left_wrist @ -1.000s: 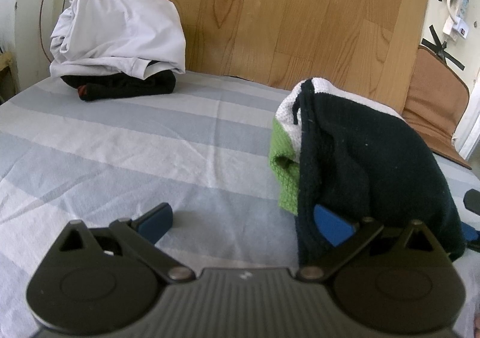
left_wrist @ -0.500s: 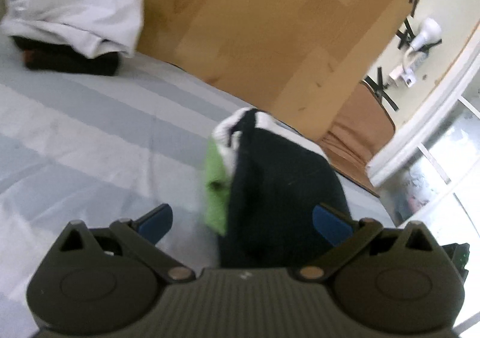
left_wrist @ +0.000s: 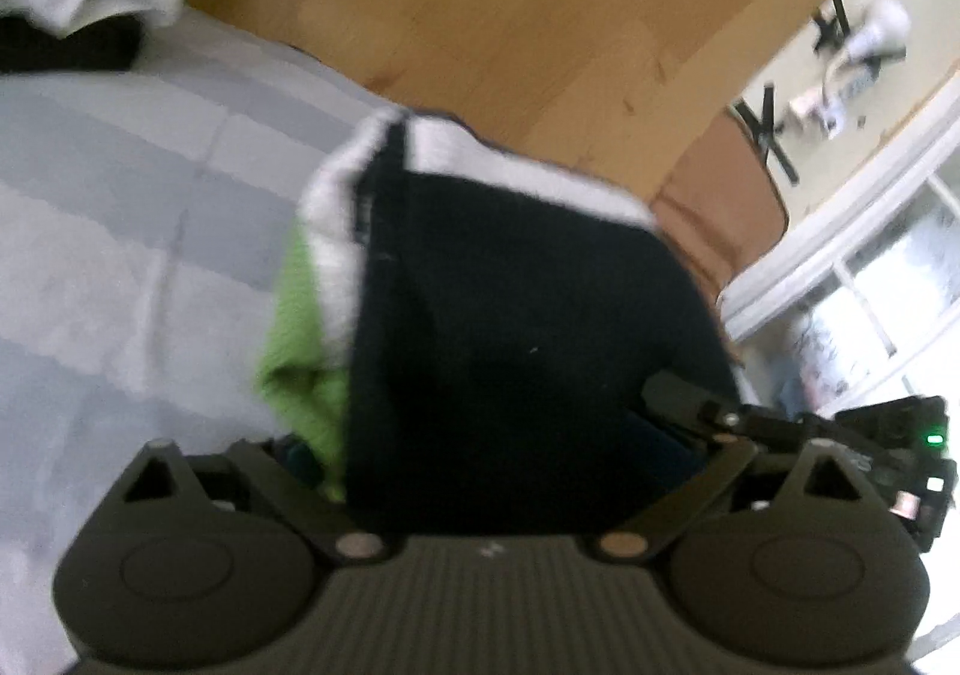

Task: Fold small clothes
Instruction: 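Lift the sweater bundle with the right gripper and carry it toward the brown cushion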

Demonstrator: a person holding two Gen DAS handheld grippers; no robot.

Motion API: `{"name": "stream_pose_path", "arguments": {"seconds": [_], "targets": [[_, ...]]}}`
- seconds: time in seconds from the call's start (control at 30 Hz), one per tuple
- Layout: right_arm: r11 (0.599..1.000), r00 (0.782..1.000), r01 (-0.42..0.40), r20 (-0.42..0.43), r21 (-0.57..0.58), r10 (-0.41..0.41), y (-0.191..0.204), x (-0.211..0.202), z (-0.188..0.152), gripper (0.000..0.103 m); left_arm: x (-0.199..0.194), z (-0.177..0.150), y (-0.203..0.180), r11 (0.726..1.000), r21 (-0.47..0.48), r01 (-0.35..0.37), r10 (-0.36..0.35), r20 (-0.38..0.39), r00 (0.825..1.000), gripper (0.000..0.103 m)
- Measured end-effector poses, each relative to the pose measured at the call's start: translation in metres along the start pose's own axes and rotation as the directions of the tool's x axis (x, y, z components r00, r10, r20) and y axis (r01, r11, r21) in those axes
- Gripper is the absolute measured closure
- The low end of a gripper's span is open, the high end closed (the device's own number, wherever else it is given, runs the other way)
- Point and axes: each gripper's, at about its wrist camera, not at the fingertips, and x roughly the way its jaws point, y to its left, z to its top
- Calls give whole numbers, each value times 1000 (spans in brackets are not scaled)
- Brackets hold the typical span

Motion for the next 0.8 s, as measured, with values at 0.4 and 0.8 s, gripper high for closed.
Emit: {"name": "stream_pose_path", "arguments": {"seconds": [0.4,0.8], "targets": [[977,906,192,398,-92,-141,-87,-154,96,62,182,85,-210,945,279,170,-155,-72,985,5],[858,755,492,420,145,-504,-195,-155,117,32,319,81,-232,965,262,10,21,-115,993,3]]}}
